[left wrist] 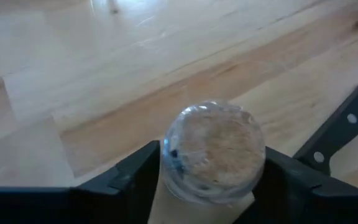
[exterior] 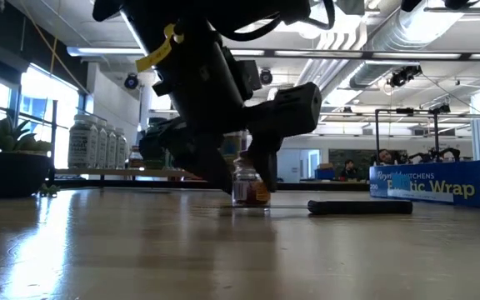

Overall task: Shelf spices
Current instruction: Put the brown lid seasoning bottle on the shelf

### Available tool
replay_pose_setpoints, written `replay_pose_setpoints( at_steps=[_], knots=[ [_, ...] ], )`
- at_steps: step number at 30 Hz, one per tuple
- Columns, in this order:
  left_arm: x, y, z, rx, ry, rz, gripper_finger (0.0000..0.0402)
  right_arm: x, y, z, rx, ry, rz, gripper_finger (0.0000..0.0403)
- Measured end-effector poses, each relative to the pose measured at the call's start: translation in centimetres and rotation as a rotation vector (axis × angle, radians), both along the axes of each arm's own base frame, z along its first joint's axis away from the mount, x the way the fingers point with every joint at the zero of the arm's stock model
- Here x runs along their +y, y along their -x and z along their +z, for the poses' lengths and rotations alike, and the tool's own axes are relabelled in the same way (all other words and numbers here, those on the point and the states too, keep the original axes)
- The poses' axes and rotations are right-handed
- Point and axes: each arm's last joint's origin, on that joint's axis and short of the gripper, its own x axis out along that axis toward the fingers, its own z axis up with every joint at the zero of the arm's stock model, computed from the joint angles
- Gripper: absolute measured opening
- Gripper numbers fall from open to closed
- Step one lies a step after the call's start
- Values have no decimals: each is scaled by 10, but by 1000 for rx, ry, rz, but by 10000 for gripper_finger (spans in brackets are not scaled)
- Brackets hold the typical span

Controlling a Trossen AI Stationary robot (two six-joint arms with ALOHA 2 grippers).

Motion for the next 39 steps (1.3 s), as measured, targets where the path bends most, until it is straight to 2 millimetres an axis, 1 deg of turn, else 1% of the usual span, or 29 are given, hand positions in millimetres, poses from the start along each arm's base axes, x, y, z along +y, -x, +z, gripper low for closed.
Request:
replay_pose_setpoints(
  at_steps=[3,6,9,12,16,18,19,22,25,30,32,37,39],
  knots=[
    [2,-1,0,31,1,-30,180,0,0,0,0,0,0,326],
    [5,-1,3,91,8,-96,179,0,0,0,0,0,0,326],
    [9,-1,9,186,-11,-221,179,0,0,0,0,0,0,326],
    [10,0,17,326,-77,-456,179,0,0,0,2,-3,0,326],
    [7,0,20,546,-223,-899,179,0,0,0,3,-4,0,326],
    [5,-1,21,579,-244,-1048,179,0,0,0,3,-4,0,326],
    [5,-2,22,573,-244,-1077,179,0,0,0,3,-5,-1,326],
    [7,-7,22,541,-243,-1103,179,0,0,0,3,-8,-3,326],
    [9,-9,22,527,-266,-1078,183,0,0,0,3,-8,-4,326],
    [9,-7,17,552,-252,-1076,253,1,1,0,2,-9,-2,326],
    [9,-7,17,543,-238,-1054,271,2,1,0,2,-9,-1,326],
    [9,-6,19,522,-230,-992,283,2,1,0,1,-9,-1,326],
    [9,-4,25,502,-221,-944,284,2,1,0,1,-9,-1,326]
  ],
)
